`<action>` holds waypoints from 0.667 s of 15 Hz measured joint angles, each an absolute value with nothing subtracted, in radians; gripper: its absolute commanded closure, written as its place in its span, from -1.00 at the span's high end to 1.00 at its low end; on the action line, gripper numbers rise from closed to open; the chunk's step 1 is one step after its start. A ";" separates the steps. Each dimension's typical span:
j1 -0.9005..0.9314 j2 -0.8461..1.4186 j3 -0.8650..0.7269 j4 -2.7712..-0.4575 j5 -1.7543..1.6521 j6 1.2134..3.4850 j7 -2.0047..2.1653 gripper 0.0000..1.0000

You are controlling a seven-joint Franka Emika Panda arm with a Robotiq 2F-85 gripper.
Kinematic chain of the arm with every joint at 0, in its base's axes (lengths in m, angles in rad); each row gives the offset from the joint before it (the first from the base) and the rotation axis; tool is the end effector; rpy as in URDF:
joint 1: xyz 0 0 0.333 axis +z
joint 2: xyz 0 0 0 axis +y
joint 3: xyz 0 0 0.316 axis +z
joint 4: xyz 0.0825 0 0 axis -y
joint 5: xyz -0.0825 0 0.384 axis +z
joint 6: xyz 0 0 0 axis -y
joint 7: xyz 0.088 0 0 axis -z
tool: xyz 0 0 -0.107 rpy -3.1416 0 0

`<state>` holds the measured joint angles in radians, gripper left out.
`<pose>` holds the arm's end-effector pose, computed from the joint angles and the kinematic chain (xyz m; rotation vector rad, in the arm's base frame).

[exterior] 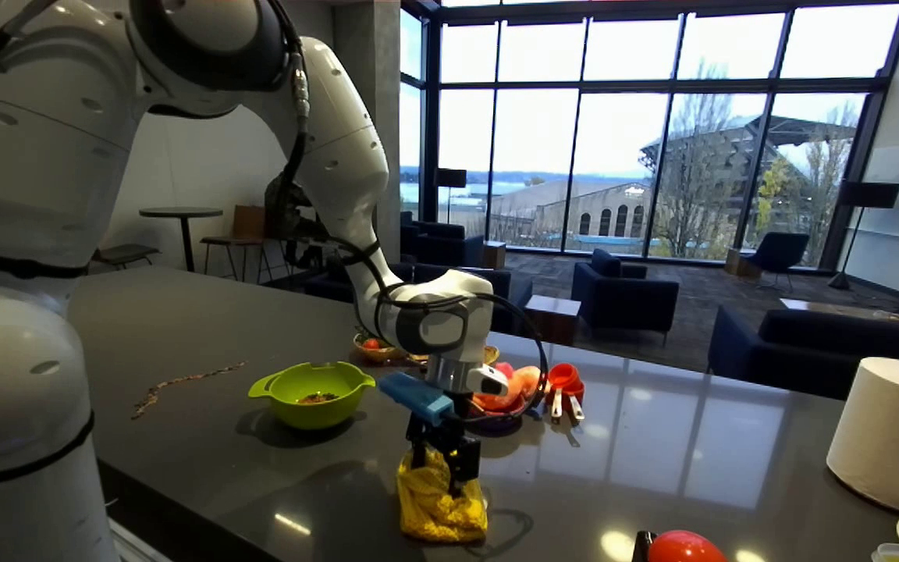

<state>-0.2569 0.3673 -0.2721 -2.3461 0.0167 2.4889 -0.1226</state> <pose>0.4185 -0.2536 0.1662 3.0378 -0.6375 -0.3554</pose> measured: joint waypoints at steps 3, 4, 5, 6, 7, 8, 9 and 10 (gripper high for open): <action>-0.277 0.419 -0.250 -2.301 0.017 2.467 -0.135 1.00; -0.278 0.426 -0.247 -2.289 0.017 2.455 -0.139 1.00; -0.278 0.429 -0.246 -2.281 0.017 2.445 -0.144 1.00; -0.278 0.429 -0.244 -2.275 0.016 2.434 -0.148 1.00; -0.278 0.429 -0.243 -2.271 0.014 2.426 -0.149 1.00; -0.277 0.428 -0.242 -2.267 0.008 2.417 -0.149 1.00; -0.276 0.426 -0.242 -2.265 -0.001 2.407 -0.149 1.00; -0.274 0.420 -0.243 -2.263 -0.016 2.393 -0.148 1.00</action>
<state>-0.2741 0.4205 -0.2429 -2.2632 -0.0161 2.3929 -0.1476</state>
